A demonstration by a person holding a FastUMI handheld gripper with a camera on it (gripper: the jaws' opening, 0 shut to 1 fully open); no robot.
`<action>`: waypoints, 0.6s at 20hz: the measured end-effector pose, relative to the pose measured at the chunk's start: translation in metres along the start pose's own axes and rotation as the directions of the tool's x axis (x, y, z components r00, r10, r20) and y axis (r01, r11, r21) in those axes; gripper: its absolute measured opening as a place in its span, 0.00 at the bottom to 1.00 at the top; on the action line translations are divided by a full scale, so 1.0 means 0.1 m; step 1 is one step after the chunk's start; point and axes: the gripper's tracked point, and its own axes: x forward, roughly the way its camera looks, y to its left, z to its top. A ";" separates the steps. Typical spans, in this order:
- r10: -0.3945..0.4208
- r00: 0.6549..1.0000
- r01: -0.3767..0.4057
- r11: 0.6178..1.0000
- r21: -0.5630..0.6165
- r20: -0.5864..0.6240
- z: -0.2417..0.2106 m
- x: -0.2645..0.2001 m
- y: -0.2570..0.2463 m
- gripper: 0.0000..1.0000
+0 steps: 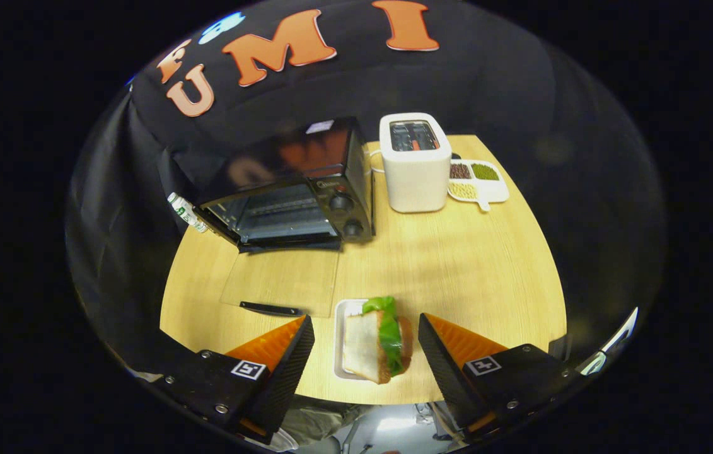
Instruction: Open the toaster oven, put the food inside, and close the toaster oven door.
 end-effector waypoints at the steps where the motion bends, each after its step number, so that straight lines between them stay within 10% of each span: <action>1: 0.012 0.999 -0.011 1.000 0.008 -0.043 -0.11 0.03 -0.08 0.99; 12: 0.092 0.972 -0.070 0.992 0.105 -0.214 -0.51 0.70 -0.22 0.84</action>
